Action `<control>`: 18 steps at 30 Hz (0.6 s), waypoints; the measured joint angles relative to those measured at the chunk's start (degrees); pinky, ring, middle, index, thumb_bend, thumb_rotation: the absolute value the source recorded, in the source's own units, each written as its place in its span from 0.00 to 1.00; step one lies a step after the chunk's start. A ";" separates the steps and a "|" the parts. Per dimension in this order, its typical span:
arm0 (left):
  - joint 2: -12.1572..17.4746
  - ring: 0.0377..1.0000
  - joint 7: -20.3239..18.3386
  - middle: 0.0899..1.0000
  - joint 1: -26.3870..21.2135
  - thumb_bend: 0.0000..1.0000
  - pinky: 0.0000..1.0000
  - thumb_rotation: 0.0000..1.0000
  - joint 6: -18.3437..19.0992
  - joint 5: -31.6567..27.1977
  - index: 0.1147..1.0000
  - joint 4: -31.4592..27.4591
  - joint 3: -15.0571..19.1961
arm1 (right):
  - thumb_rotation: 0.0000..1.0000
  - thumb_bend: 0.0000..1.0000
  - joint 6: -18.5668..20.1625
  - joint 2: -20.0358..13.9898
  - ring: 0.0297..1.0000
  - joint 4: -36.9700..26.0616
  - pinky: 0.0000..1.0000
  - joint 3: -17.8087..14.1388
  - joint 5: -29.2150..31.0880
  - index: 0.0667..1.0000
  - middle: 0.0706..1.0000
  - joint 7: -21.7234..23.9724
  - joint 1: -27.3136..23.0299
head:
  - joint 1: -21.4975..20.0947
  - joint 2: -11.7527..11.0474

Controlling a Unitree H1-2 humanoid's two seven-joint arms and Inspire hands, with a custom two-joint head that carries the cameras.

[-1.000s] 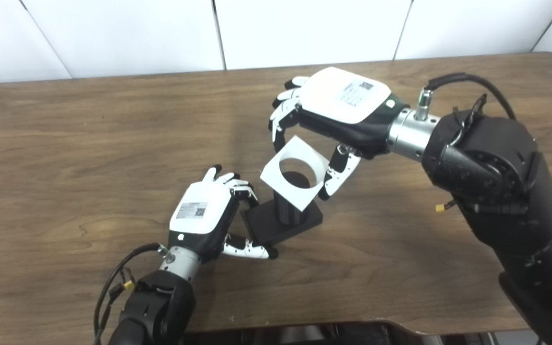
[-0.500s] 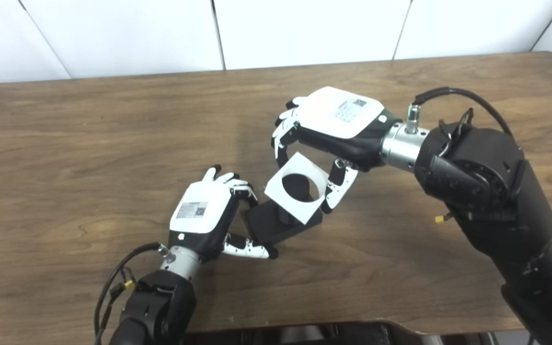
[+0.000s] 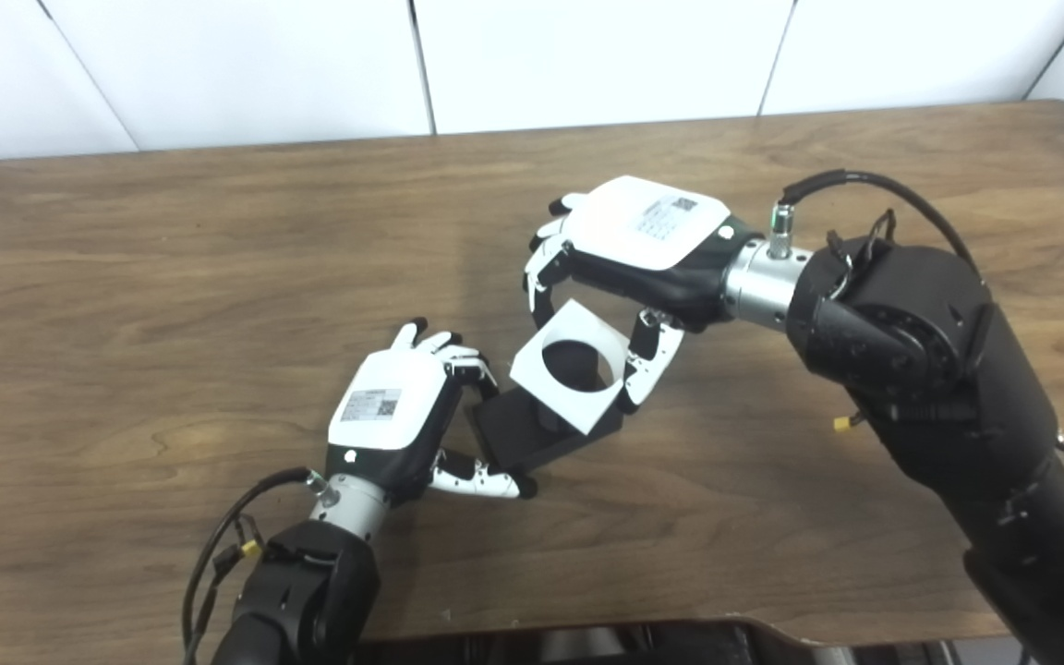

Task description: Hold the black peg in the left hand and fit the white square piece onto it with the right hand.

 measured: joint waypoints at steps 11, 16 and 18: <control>0.00 0.88 0.03 0.75 0.01 0.52 1.00 0.05 0.08 0.05 0.42 -0.06 -0.12 | 0.13 0.52 -0.57 0.88 0.87 1.07 0.96 -0.02 -0.33 0.45 0.75 -0.99 -0.22 | -0.09 0.18; -0.01 0.89 0.06 0.76 0.00 0.51 1.00 0.06 0.11 0.09 0.42 -0.07 -0.19 | 0.13 0.52 -0.69 1.17 0.87 1.72 0.96 -0.02 -1.05 0.45 0.75 -1.10 -0.38 | 0.17 0.26; -0.01 0.89 0.06 0.76 0.00 0.51 1.00 0.06 0.14 0.19 0.42 -0.10 -0.24 | 0.13 0.52 -1.07 1.28 0.87 1.96 0.96 0.00 -1.24 0.45 0.75 -1.22 -0.44 | 0.18 0.26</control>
